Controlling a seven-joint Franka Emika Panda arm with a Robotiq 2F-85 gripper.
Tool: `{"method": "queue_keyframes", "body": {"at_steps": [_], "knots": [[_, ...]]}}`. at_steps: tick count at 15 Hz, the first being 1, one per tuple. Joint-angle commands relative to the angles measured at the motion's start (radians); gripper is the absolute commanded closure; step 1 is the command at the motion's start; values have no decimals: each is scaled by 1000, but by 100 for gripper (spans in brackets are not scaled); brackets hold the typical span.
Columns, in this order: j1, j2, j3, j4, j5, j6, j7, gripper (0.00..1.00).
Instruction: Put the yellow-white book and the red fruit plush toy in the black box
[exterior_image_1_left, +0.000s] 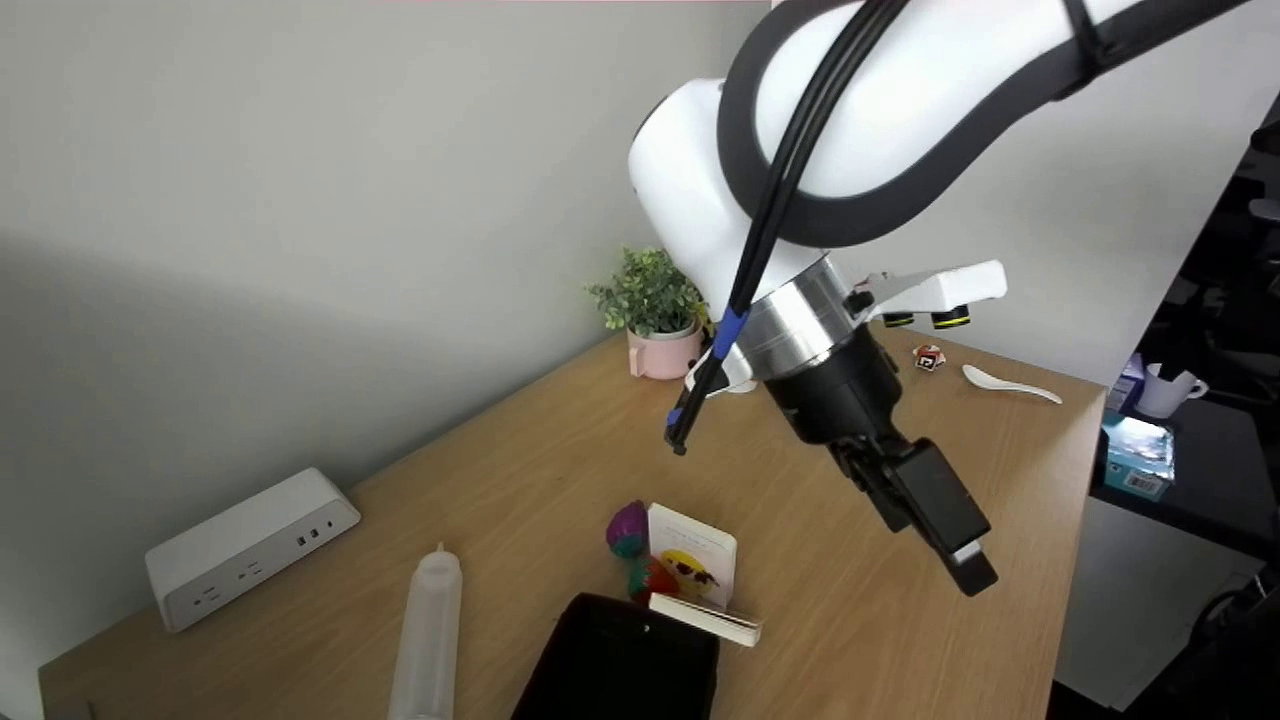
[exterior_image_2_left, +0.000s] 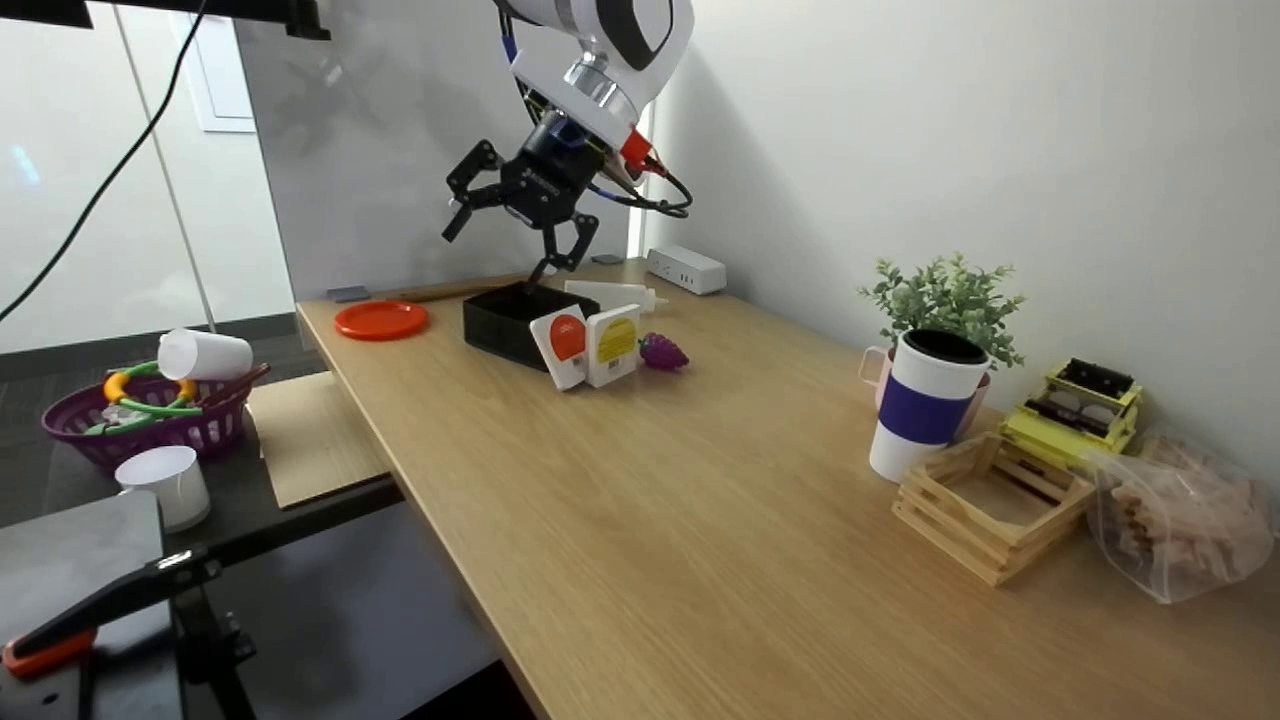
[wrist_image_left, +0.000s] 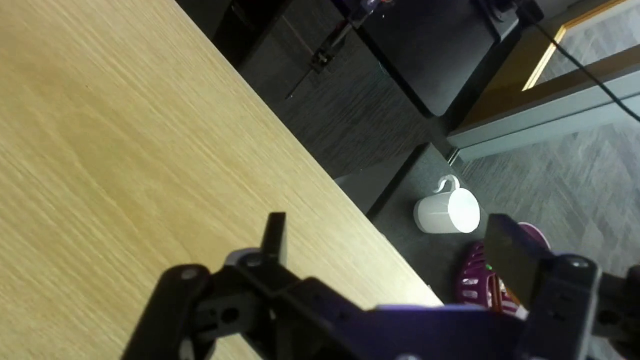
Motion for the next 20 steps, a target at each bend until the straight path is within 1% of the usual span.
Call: {"method": "queue_keyframes", "body": {"at_steps": [1,4,8,9,13,14,16,20], "knots": [[38,74,6,99,-18,84,154,0],[73,98,-13,125,-56,211,285,0],[100,94,-46,107,-116,336,474,0],[78,92,-15,104,-98,294,410,0],[80,93,-15,104,-100,300,422,0],[87,105,-18,121,-105,286,429,0],[98,113,-35,129,-116,304,484,0],[105,105,-66,103,-128,389,618,0]]}}
